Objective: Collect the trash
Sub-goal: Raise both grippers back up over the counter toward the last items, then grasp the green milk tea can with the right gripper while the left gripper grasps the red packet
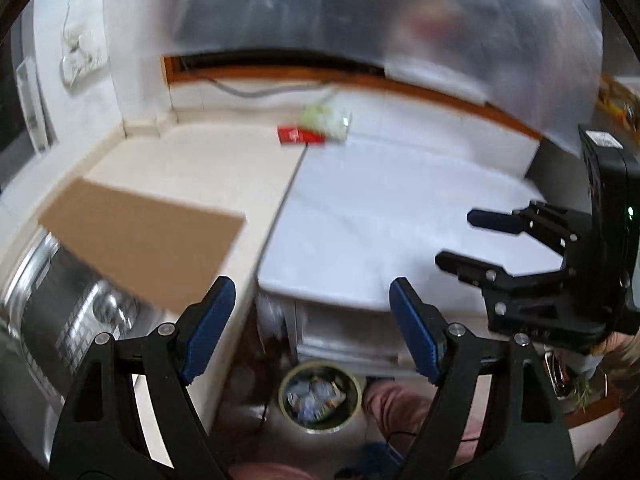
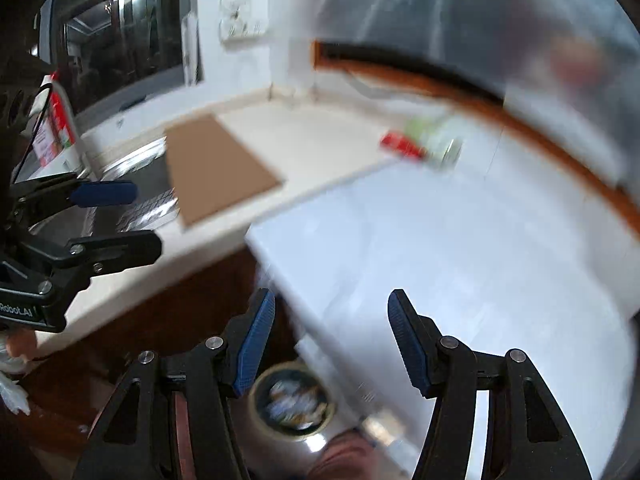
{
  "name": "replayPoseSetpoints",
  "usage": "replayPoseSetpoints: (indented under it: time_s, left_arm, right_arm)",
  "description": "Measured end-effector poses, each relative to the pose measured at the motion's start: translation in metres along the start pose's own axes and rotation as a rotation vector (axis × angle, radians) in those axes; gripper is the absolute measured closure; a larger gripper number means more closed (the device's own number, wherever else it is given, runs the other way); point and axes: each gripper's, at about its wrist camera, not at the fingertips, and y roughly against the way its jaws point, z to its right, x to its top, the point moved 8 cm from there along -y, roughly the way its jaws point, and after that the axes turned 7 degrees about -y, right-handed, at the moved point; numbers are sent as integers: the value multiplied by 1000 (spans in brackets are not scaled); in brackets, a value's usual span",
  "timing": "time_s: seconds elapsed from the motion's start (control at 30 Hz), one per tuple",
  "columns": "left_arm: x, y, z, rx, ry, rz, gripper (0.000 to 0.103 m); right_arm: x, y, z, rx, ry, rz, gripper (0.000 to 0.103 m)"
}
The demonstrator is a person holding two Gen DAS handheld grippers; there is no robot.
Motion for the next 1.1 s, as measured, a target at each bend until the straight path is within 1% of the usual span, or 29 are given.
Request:
replayPoseSetpoints:
  time_s: [0.03, 0.07, 0.1, 0.2, 0.3, 0.37, 0.47, 0.57, 0.7, 0.77, 0.9, 1.1]
  left_arm:
    - [14, -2, -5, 2, 3, 4, 26]
    - [31, -7, -12, 8, 2, 10, 26]
    - [46, -13, -17, 20, -3, 11, 26]
    - [83, -41, -33, 52, -19, 6, 26]
    - [115, -87, -53, 68, -14, -28, 26]
    - [132, -124, -65, 61, 12, -58, 26]
    - [149, -176, -79, 66, 33, -80, 26]
    - [155, -218, -89, 72, 35, -93, 26]
    - [165, -274, -100, 69, 43, -126, 26]
    - [169, -293, -104, 62, 54, -138, 26]
    - [176, -320, -106, 53, 59, -150, 26]
    - [187, -345, -104, 60, 37, -153, 26]
  right_arm:
    - [23, -2, 9, -14, 7, 19, 39]
    - [37, -3, 14, -22, 12, 29, 33]
    - [58, -9, 23, -47, 23, 47, 30]
    - [105, -34, 46, -114, 63, 59, 29]
    - [146, -77, 78, -159, 94, 56, 29]
    - [167, -112, 99, -186, 109, 53, 29]
    - [190, -158, 119, -221, 142, 46, 29]
    - [202, -204, 131, -235, 174, 24, 29]
    - [202, -260, 140, -277, 249, 15, 29]
    - [200, -281, 145, -309, 291, 0, 29]
    - [204, -319, 157, -333, 335, -28, 29]
    - [204, -345, 161, -301, 383, -67, 29]
